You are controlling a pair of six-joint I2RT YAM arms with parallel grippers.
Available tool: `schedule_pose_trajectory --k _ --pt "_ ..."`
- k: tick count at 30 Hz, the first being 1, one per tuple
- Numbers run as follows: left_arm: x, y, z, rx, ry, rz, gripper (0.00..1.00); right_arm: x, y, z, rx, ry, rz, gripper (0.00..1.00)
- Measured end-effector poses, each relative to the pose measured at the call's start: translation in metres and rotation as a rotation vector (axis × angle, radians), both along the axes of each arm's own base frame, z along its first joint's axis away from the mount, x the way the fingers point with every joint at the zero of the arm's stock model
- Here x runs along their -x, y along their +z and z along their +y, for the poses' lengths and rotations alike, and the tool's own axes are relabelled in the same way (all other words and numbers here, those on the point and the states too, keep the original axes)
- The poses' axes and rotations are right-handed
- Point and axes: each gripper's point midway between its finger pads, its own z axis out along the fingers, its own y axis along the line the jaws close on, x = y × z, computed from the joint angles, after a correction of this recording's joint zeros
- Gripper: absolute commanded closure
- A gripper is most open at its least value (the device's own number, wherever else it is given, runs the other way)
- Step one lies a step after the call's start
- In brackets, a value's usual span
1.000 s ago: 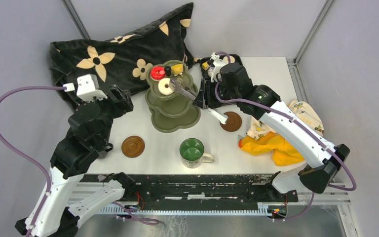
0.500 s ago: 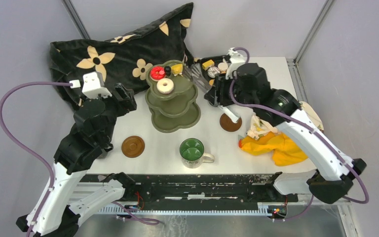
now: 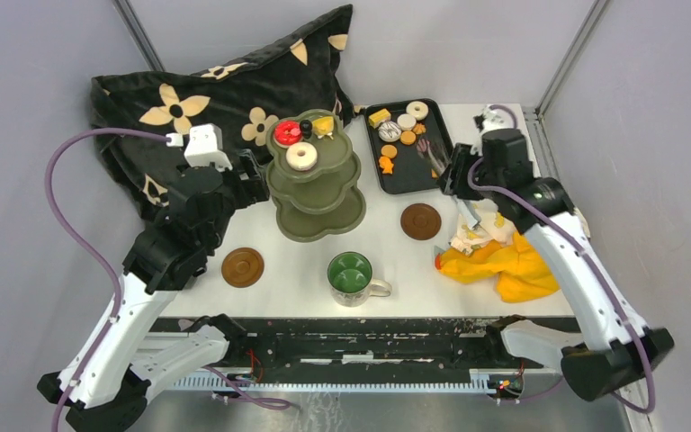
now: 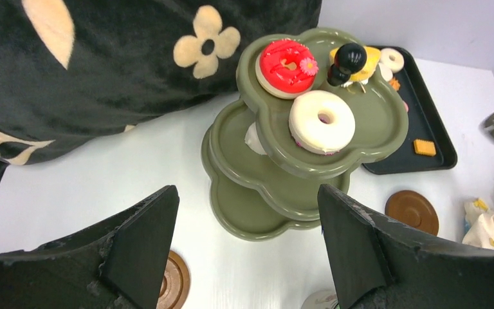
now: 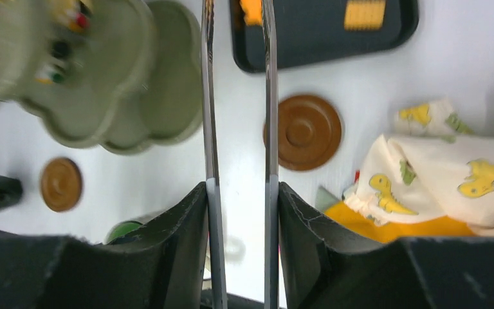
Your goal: Serve the afternoon tea
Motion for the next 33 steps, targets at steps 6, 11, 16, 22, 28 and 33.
schedule_pose_trajectory --k 6,11,16,22,28,33 --pt "-0.005 -0.011 -0.007 -0.017 -0.018 0.036 0.14 -0.012 -0.099 0.015 0.049 0.043 0.286 0.54" --pt "-0.007 -0.013 -0.009 -0.021 -0.020 0.042 0.14 -0.030 -0.138 0.028 0.056 0.072 0.375 0.54" --pt "-0.008 -0.012 -0.007 -0.023 -0.005 0.036 0.14 -0.055 -0.165 0.039 0.069 0.081 0.420 0.53" --pt "-0.010 -0.012 -0.002 -0.033 0.023 0.034 0.13 -0.086 -0.181 0.051 0.072 0.086 0.430 0.52" --pt "-0.011 -0.011 0.002 -0.040 0.051 0.028 0.14 -0.113 -0.186 0.061 0.080 0.106 0.417 0.52" --pt "-0.013 -0.013 0.004 -0.042 0.067 0.022 0.13 -0.124 -0.188 0.059 0.154 0.122 0.409 0.52"
